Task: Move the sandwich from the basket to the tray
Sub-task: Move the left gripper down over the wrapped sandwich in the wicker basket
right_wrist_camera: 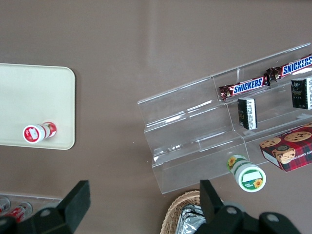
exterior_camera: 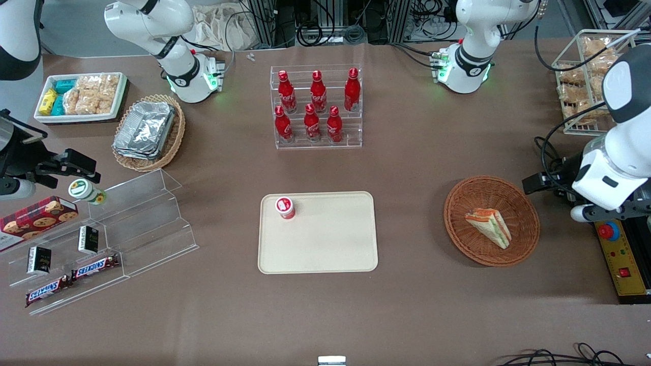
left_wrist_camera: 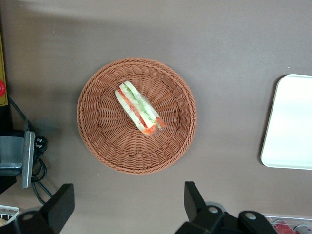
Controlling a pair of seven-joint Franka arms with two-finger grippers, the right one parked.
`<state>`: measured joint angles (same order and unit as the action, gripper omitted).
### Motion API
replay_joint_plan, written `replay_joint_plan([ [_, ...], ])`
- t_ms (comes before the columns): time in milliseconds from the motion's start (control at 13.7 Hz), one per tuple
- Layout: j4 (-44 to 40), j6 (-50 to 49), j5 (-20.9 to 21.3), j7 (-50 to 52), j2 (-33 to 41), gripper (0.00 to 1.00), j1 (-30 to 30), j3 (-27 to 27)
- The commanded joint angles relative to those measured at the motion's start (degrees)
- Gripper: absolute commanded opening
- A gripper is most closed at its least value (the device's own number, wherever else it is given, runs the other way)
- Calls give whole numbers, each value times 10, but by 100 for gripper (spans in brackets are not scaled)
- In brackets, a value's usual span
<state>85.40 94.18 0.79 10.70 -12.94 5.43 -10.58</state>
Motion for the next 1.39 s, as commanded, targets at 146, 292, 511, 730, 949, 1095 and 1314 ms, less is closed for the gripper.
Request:
replay_joint_plan([
  [146, -27, -24, 4, -4, -17, 100, 2, -6],
  [292, -27, -25, 4, 29, -27, 100, -2, -7],
  [511, -1, 10, 31, 179, -47, 100, -10, -8],
  [730, 91, 106, 32, 249, -35, 100, -9, -7],
  [949, 164, 180, 33, 332, -38, 100, -6, -4],
  [1095, 206, 234, 53, 374, -41, 100, -5, -4],
  [1314, 222, 265, 67, 436, -60, 100, -5, -4],
])
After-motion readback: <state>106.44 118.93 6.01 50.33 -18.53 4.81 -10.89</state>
